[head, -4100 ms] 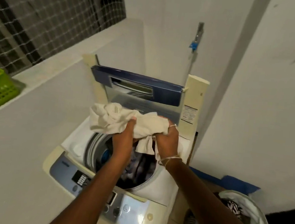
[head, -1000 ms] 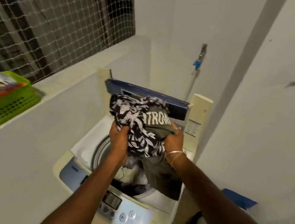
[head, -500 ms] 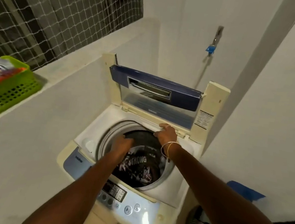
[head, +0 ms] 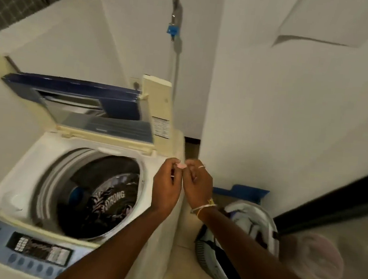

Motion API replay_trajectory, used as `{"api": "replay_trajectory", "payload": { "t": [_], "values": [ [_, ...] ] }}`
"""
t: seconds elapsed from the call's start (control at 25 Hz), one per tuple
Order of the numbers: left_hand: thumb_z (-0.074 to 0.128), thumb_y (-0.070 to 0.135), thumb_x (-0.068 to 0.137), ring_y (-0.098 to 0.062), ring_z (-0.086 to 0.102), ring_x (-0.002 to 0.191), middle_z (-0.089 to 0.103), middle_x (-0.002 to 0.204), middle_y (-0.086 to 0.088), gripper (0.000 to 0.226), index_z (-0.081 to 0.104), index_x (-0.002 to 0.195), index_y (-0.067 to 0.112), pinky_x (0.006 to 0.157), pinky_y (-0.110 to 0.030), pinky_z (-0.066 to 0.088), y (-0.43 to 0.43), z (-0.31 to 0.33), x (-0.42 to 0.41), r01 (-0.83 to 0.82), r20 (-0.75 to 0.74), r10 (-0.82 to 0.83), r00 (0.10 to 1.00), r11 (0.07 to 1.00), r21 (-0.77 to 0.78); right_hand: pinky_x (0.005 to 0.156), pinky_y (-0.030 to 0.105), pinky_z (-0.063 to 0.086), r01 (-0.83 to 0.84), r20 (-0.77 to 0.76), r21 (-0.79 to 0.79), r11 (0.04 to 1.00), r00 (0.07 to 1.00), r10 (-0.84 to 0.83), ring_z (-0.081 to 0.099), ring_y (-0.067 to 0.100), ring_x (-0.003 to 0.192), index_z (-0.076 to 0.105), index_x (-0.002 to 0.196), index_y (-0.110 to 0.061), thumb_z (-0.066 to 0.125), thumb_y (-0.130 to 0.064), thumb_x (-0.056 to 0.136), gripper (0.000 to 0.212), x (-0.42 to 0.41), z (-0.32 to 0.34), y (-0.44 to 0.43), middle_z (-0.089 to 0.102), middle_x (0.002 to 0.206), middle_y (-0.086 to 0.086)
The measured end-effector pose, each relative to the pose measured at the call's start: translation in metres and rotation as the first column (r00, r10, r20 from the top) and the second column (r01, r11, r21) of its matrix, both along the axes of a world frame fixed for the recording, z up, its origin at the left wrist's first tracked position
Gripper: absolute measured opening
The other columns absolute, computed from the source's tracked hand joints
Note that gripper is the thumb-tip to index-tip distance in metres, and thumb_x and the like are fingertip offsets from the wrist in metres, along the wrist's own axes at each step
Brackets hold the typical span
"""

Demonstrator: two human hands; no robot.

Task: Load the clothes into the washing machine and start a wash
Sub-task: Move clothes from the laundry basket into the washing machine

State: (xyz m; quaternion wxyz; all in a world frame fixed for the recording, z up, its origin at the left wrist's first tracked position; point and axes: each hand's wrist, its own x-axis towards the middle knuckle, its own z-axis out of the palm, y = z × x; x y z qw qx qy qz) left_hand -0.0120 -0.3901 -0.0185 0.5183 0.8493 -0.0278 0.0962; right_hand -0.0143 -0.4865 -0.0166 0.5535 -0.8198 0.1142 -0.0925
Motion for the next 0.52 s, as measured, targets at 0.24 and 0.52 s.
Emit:
{"api": "replay_trajectory", "payload": {
  "t": [0.24, 0.52],
  "values": [
    [0.046, 0.026, 0.105, -0.005, 0.063, 0.092, 0.064, 0.099, 0.008, 0.013, 0.058, 0.111, 0.023, 0.082, -0.029, 0.053, -0.145, -0.108, -0.018, 0.276, -0.181, -0.265, 0.947, 0.96, 0.037, 0.069, 0.014, 0.045, 0.131, -0.161, -0.141, 0.981, 0.975, -0.153, 0.061, 0.004, 0.078, 0.06, 0.094, -0.028, 0.051, -0.038, 0.096, 0.014, -0.044, -0.114, -0.156, 0.066, 0.086, -0.01],
    [0.045, 0.022, 0.104, -0.004, 0.064, 0.094, 0.067, 0.105, 0.005, 0.019, 0.059, 0.116, 0.018, 0.083, -0.021, 0.052, -0.234, -0.289, -0.031, 0.35, -0.434, -0.295, 0.851, 0.936, 0.05, 0.106, 0.033, 0.039, -0.253, -0.611, -0.35, 0.902, 0.791, -0.015, 0.051, 0.023, 0.125, 0.047, 0.139, -0.019, 0.053, -0.037, 0.093, 0.05, -0.076, -0.339, -0.276, 0.053, 0.137, 0.006]
  ]
}}
